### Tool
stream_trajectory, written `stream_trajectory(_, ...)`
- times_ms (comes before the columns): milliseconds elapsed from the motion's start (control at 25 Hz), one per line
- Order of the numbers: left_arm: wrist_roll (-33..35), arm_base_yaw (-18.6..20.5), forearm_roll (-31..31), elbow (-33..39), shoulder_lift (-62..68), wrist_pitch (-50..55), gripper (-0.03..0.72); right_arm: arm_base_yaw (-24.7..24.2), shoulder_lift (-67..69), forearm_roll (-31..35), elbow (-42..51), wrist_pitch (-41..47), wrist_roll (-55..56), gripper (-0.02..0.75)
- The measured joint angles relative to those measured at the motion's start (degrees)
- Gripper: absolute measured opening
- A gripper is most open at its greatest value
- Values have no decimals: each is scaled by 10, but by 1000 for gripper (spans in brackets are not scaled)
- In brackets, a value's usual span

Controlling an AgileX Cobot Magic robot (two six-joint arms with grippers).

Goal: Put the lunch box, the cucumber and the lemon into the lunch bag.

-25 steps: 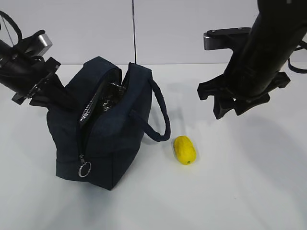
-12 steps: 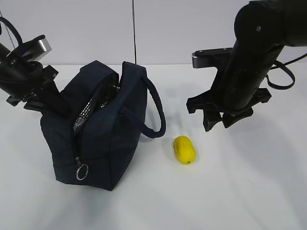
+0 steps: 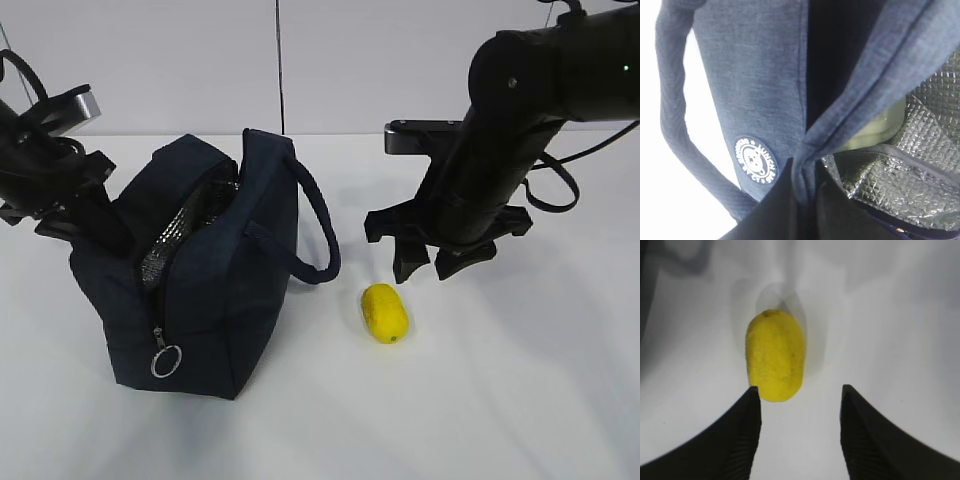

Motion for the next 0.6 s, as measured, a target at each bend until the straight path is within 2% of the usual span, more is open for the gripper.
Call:
stream_trajectory(200,-2,0,2,0,0,-2,1,0,16,43,0,-17,-28,475)
stream_trajectory(600,-7,0,2,0,0,-2,1,0,46,48,0,-52,-47,493)
